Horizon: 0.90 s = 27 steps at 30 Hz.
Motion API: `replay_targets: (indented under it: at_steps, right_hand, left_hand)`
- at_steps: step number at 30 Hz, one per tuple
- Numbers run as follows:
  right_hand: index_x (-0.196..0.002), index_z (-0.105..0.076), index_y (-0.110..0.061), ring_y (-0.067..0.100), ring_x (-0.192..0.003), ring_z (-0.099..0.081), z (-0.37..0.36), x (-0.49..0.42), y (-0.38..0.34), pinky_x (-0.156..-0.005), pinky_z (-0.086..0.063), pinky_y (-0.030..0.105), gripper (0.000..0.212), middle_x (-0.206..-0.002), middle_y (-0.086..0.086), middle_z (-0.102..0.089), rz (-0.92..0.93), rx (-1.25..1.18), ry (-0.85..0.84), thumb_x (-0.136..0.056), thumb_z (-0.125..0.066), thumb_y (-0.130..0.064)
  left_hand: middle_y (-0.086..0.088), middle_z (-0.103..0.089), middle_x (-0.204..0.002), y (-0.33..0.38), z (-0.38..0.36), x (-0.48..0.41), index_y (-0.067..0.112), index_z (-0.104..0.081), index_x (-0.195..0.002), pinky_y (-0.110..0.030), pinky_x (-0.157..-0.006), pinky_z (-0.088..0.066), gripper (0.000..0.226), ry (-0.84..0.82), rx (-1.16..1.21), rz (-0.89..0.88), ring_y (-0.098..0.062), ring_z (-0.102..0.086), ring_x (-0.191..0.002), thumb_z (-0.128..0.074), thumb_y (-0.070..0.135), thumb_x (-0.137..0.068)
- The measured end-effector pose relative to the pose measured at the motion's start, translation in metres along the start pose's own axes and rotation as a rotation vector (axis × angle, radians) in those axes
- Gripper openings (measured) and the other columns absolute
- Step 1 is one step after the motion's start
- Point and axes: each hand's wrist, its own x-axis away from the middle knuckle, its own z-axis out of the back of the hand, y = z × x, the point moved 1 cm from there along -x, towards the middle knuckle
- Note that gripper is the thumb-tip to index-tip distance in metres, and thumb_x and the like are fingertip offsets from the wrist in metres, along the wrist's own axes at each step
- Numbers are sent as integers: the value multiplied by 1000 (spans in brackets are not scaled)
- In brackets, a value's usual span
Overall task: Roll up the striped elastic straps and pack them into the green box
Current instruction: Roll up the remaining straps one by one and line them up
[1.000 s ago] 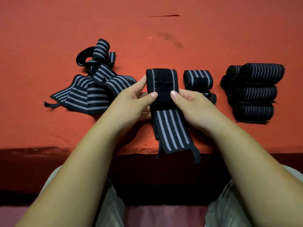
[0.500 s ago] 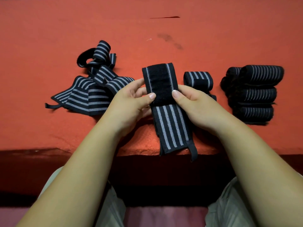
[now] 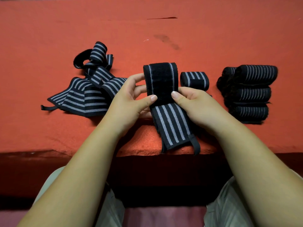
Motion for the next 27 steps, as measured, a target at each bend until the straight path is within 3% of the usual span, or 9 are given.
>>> replay_targets:
  at_steps: [2,5,6,9,11,13,16,22,27]
  right_hand:
    - [-124,-75,-35,-2,-99,-75,-1,-2,1,-91,-56,30,29,-106,-18,-81,-8,-46,11,-113,-50,-42]
    - [-124,-76,-21,19,-99,-75,-6,-8,2,-103,-58,52,43,-110,8,-81,-144,-361,-5,-113,-45,-49]
    - [-124,-77,-21,27,-93,-71,-6,-10,1,-97,-57,56,52,-105,13,-76,-185,-482,-27,-111,-42,-58]
    - [-118,-80,-22,25,-73,-60,-1,-13,2,-72,-50,41,84,-90,12,-59,-212,-583,-125,-98,-28,-85]
    - [-122,-78,-16,30,-89,-68,0,-13,5,-88,-53,42,91,-101,15,-68,-184,-589,-169,-95,-31,-89]
    - [-129,-76,-16,25,-118,-73,0,-11,5,-115,-48,48,69,-126,7,-77,-149,-634,-119,-101,-47,-73]
    - [-113,-83,-20,21,-116,-76,-1,-6,2,-117,-48,52,37,-118,3,-81,-121,-592,10,-102,-59,-46]
    - [-101,-82,-21,23,-116,-74,-14,-7,-1,-115,-48,60,30,-114,3,-81,-13,-554,94,-102,-52,-24]
    - [-127,-73,-19,24,-129,-68,-17,-2,-4,-120,-44,53,40,-129,5,-77,96,-521,44,-103,-44,-7]
  left_hand:
    - [-7,-72,-136,-2,-2,-1,25,-56,-146,-43,-77,-64,57,43,-4,-37,-31,-76,-113,-69,-6,-100]
    - [-4,-76,-130,-4,-3,-3,22,-67,-134,-48,-87,-65,50,139,-81,-99,-24,-74,-119,-71,-9,-95]
    - [-2,-77,-128,-4,-3,-3,22,-71,-130,-45,-85,-64,47,168,-95,-99,-20,-75,-112,-72,-9,-94]
    - [-1,-81,-111,-3,-5,-2,21,-80,-118,-27,-67,-53,38,213,-82,-62,-15,-64,-76,-75,-5,-91]
    - [3,-80,-107,-1,-6,0,23,-83,-115,-24,-62,-49,37,215,-62,-19,-12,-57,-65,-75,-4,-91]
    - [3,-81,-116,1,-8,0,23,-82,-119,-25,-67,-58,39,178,-16,1,-11,-70,-74,-72,-6,-94]
    - [-5,-80,-125,2,-12,0,17,-73,-133,-26,-83,-64,43,176,81,10,-20,-78,-111,-68,-8,-99]
    - [-15,-82,-113,8,-18,6,3,-78,-124,-39,-100,-62,24,275,84,38,-28,-80,-109,-62,14,-110]
    - [-9,-82,-117,16,-21,10,4,-78,-123,-41,-108,-58,32,235,77,38,-25,-79,-112,-56,26,-113]
